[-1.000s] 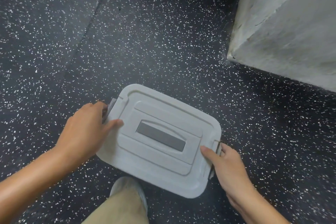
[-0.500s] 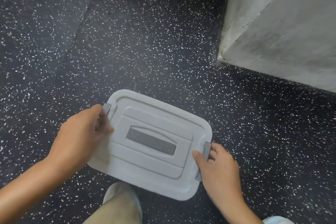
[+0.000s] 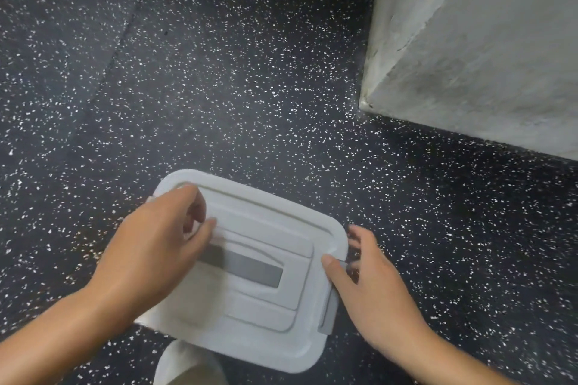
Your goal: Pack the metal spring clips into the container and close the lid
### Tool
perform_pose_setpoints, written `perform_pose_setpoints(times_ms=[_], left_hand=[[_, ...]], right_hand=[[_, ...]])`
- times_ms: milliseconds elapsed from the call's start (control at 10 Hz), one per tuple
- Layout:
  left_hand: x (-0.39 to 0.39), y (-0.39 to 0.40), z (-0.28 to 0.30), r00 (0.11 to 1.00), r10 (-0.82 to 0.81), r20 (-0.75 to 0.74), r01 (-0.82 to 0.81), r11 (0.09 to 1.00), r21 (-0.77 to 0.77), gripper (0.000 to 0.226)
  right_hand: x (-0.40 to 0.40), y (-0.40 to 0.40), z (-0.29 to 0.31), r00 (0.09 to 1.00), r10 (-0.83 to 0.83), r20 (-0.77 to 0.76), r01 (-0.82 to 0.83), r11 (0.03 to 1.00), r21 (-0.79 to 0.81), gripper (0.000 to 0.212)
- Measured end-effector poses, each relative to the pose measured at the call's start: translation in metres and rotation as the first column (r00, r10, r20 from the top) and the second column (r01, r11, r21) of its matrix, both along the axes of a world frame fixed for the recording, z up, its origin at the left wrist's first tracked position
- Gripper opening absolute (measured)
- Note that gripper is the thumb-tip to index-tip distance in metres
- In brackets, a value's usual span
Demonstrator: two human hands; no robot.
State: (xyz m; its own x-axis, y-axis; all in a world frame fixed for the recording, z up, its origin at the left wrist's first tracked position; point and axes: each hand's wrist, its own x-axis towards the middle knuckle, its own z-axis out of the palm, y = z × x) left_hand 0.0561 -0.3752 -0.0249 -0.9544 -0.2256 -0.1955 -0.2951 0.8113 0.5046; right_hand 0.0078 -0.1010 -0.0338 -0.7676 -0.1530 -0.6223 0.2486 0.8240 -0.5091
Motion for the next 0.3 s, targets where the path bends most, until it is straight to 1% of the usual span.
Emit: perform_pose_setpoints(times_ms=[100, 200, 300], left_hand=[[-0.014, 0.017, -0.005, 0.987, -0.154, -0.049, 0.156, 0.987, 0.041, 0.021], [-0.028, 0.037, -0.008, 0.963, -0.259, -0.073, 0.263, 0.964, 0.048, 0.018], [-0.046, 0.057, -0.015, 0.942, -0.318, -0.108, 0.321, 0.947, 0.018, 0.018]], right_hand=[[-0.016, 0.000, -0.004, 0.990, 0.133, -0.045, -0.134, 0.991, -0.009, 0.065], [-0.035, 0.003, -0.003, 0.975, 0.222, -0.020, -0.222, 0.975, -0.020, 0.062], [-0.054, 0.017, -0.011, 0.967, 0.256, -0.003, -0.256, 0.965, -0.058, 0.062]])
